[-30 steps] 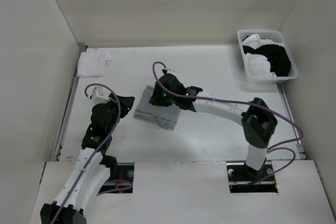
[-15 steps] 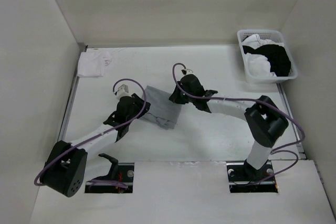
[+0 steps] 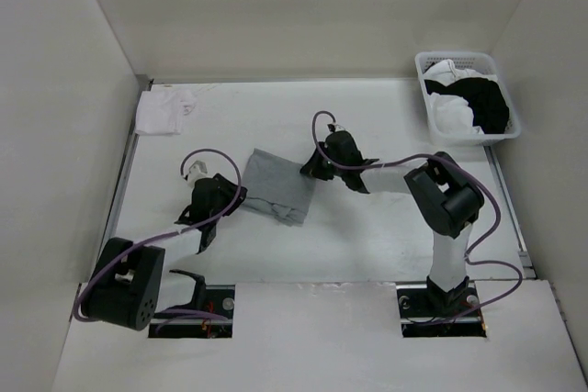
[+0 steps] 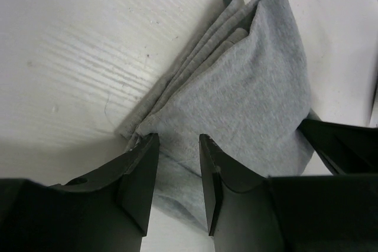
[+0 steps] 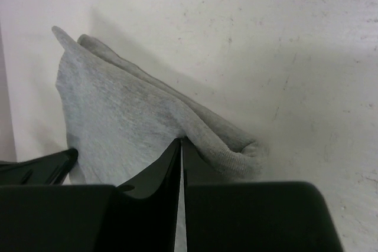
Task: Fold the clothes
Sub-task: Fold the tank top
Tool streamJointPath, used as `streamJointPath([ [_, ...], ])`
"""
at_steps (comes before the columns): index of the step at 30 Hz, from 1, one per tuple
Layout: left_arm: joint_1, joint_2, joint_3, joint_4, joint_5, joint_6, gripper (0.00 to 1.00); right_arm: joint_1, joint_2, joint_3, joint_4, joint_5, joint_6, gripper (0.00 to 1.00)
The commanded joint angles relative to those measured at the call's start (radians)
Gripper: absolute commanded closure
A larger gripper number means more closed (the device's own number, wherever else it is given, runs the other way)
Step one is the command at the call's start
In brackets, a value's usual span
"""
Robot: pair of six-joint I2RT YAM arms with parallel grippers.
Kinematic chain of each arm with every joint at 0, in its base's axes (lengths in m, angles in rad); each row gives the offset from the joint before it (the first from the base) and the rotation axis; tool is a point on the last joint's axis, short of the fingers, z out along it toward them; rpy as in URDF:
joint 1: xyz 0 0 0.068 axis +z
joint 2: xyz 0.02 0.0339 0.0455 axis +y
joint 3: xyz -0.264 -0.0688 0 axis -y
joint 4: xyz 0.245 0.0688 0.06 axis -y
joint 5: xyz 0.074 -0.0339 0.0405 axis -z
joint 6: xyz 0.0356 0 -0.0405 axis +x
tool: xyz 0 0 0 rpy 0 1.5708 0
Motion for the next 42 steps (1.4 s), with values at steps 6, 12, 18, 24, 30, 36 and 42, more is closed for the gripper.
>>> streamJointPath([
  [6,-0.028,-0.429,0.003,-0.246,-0.007,0.004,0.63,-0.03,-0.1,-0.018,0.121,-0.078,0.007,0.7],
  [12,-0.09,-0.62,0.13,-0.432,-0.074,0.099,0.55,-0.027,-0.393,-0.121,0.124,-0.097,-0.055,0.36],
  [18,-0.145,-0.591,0.226,-0.504,-0.081,0.187,0.48,-0.053,-0.647,-0.305,0.154,0.021,-0.128,0.17],
  [24,-0.13,-0.568,0.26,-0.578,-0.101,0.233,0.45,-0.056,-0.713,-0.453,0.248,0.195,-0.182,0.08],
  [30,-0.03,-0.619,0.236,-0.649,-0.16,0.202,0.45,-0.064,-0.673,-0.509,0.315,0.293,-0.171,0.07],
  [36,0.062,-0.58,0.188,-0.626,-0.125,0.156,0.45,-0.105,-0.696,-0.543,0.332,0.316,-0.151,0.07],
  [42,0.073,-0.536,0.184,-0.589,-0.104,0.152,0.46,-0.142,-0.707,-0.558,0.334,0.301,-0.121,0.07],
])
